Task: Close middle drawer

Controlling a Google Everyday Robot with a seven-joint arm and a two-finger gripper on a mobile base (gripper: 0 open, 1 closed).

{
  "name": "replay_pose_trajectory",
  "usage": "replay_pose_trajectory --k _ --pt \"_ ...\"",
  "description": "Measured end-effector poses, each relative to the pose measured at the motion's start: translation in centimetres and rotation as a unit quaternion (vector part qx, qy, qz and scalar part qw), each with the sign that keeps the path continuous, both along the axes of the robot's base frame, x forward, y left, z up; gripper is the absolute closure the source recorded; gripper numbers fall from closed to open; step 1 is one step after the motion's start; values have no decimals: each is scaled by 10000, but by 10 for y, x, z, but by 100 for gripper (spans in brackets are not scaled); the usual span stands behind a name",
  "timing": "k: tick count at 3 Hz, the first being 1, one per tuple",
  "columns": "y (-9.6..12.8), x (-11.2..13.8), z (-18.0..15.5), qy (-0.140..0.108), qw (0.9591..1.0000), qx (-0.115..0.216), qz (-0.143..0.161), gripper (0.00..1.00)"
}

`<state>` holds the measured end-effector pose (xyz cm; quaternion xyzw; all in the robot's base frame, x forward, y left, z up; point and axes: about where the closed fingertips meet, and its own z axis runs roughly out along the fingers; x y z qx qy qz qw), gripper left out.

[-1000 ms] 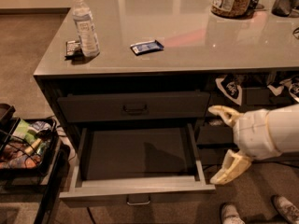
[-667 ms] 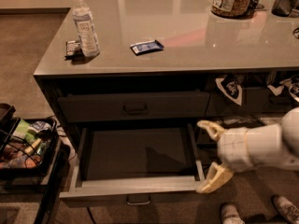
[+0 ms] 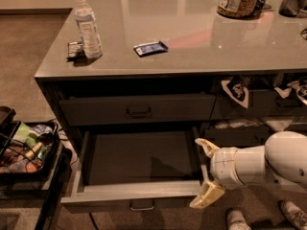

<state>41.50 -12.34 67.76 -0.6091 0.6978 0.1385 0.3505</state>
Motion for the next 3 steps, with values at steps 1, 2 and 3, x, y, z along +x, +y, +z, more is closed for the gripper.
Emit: replay_pose_trajectory --k 1,2,3 --pt "5 -4 -10 167 9984 -108 524 0" --pt "9 -21 -55 492 9916 -58 1197 0" --pt "16 -42 -111 650 9850 303 1572 0"
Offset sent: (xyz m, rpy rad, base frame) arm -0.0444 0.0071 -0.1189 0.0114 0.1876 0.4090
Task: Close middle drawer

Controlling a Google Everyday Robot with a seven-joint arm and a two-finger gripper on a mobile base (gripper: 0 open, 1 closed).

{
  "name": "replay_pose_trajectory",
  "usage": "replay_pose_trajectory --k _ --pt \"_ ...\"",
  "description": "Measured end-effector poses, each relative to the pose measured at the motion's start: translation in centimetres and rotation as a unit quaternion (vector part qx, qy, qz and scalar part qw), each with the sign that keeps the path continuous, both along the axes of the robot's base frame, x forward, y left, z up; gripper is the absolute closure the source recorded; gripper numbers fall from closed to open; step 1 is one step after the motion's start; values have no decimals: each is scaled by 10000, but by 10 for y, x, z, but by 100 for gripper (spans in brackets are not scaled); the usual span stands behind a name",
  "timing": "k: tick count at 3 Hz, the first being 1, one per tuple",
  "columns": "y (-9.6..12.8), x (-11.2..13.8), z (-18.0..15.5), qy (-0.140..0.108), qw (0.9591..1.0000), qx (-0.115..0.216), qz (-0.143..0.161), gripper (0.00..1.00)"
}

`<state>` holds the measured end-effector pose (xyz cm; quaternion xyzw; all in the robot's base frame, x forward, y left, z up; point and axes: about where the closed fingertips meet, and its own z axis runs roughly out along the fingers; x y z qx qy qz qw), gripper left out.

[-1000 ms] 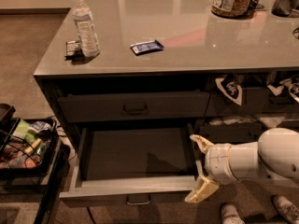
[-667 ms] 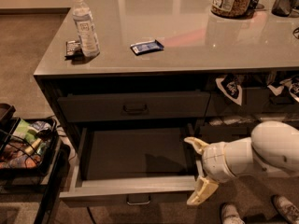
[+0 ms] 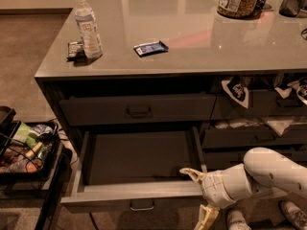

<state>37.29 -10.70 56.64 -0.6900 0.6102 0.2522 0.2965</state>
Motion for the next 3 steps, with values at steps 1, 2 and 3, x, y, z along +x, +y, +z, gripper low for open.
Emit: replay_pose_trajectory --k 1,2,3 --pt "0 0 0 0 10000 0 0 0" --pt "-1 1 3 -51 10000 -80 -12 0" --pt "-7 -1 -21 34 9999 88 -137 0"
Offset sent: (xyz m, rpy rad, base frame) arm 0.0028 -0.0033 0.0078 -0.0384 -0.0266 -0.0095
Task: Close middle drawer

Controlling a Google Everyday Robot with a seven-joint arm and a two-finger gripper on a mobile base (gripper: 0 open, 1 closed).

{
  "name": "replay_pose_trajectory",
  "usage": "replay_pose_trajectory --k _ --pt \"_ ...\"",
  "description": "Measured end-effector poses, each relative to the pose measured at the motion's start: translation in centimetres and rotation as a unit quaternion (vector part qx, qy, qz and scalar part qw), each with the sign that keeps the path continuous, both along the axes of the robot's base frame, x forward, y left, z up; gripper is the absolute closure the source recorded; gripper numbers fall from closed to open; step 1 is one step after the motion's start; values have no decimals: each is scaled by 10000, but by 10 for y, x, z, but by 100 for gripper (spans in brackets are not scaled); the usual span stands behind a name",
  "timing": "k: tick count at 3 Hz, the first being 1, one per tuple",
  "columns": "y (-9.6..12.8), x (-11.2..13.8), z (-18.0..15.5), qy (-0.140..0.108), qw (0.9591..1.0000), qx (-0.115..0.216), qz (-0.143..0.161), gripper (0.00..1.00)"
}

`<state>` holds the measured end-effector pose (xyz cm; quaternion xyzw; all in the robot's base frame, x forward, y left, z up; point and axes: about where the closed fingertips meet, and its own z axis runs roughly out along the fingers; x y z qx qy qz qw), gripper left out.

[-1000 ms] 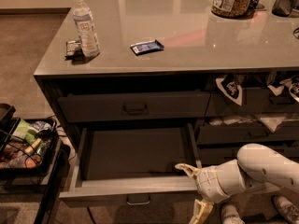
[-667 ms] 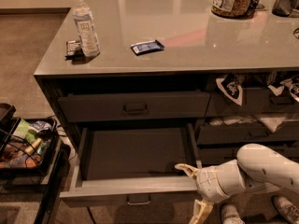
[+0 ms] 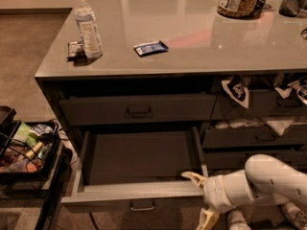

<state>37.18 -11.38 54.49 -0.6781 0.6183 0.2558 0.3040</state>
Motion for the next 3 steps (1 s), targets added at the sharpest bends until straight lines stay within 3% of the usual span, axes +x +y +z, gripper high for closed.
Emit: replay_pose_trajectory --k 1,3 --pt "-4 -10 -43 220 9993 246 -153 0" --pt "-1 -14 -50 300 9990 303 -139 42"
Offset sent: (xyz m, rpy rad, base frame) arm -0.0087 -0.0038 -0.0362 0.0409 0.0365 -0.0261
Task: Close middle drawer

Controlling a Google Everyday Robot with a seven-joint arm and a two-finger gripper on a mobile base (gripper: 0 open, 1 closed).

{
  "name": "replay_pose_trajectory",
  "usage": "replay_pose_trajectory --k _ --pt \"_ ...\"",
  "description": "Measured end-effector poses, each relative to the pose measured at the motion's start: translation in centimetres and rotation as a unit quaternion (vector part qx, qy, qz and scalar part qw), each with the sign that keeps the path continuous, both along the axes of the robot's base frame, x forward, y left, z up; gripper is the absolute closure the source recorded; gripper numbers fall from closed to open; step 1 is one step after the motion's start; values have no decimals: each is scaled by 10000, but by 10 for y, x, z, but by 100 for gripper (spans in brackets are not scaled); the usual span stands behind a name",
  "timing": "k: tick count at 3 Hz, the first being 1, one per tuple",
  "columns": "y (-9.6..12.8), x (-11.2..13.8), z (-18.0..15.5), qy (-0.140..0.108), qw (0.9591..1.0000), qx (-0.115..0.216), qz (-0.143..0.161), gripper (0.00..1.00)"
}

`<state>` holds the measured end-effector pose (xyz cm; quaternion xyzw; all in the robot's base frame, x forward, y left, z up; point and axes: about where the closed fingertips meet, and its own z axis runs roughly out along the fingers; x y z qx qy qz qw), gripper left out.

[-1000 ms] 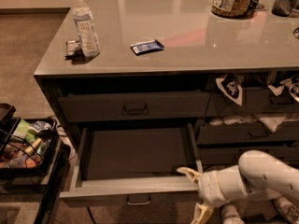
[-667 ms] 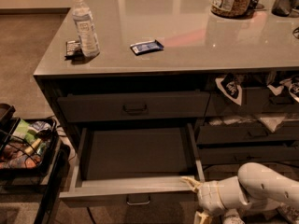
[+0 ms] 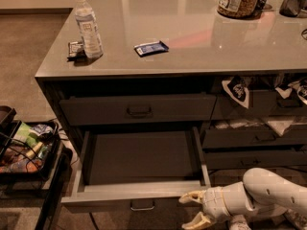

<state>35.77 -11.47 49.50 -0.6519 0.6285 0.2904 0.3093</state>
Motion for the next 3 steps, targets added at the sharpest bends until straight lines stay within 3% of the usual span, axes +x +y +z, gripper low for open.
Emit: replay_pose_trajectory --k 1,2,3 --pt "0 0 0 -1 10000 1 0 65" --pt "4 -2 -9 -240 9995 166 -147 89" --pt "13 1 -38 -597 9967 364 -410 100"
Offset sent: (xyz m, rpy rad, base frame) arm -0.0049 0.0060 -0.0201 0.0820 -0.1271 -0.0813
